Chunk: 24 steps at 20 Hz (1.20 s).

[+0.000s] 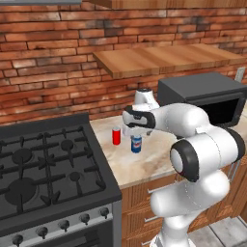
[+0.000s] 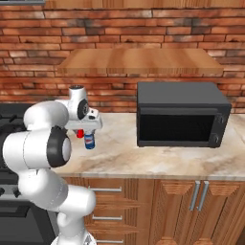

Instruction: Four empty soda cans are scattered around the kitchen. Gather all the cans and cluster them next to the stove for recycling.

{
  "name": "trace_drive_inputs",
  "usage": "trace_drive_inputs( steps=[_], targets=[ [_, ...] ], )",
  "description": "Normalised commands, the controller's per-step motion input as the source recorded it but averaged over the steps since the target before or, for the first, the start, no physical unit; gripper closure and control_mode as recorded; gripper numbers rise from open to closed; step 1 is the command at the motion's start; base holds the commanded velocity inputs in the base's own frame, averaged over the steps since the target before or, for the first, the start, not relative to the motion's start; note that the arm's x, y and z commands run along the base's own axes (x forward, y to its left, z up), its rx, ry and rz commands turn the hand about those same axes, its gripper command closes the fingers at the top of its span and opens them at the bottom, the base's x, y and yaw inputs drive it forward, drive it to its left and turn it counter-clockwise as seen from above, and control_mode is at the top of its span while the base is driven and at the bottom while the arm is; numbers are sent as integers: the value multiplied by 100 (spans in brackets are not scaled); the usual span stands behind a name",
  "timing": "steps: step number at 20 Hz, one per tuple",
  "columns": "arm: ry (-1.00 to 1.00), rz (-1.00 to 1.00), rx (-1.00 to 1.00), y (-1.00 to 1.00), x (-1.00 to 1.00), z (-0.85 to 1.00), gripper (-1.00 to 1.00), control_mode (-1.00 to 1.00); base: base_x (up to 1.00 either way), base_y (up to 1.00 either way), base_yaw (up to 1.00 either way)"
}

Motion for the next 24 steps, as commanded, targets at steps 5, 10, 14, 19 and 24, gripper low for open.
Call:
trace_drive_inputs(
  steps=[5,10,14,19,24],
  targets=[
    [-4,-2,0,-7,-47,21,-100,-100,0,0,0],
    [-5,-3,0,-14,-47,25,-100,-100,0,0,0],
    [-9,-2,0,-11,-50,22,-100,-100,0,0,0],
    [-21,-1,0,-5,-51,32,-100,-100,0,0,0],
    [-26,-1,0,-3,-53,39,-100,-100,0,0,0]
  ],
)
